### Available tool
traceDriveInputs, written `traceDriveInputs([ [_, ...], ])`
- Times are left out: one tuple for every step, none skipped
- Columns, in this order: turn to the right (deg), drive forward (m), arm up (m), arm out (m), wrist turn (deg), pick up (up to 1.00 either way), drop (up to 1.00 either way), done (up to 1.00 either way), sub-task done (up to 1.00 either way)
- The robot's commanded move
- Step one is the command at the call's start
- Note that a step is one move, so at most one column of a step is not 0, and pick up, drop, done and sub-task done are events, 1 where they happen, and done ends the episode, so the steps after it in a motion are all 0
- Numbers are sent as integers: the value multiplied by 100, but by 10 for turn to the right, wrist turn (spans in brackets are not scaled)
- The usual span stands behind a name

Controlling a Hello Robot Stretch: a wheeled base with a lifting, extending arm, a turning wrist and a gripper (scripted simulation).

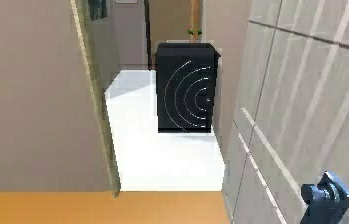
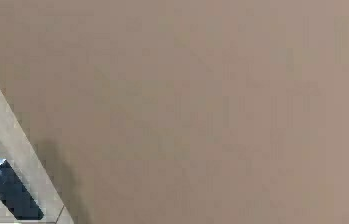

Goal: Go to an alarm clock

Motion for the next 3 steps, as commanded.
traceDriveInputs([
  [0,100,0,0,0,0,0,0,0],
  [0,55,0,0,0,0,0,0,0],
  [-330,0,0,0,0,0,0,0,0],
])
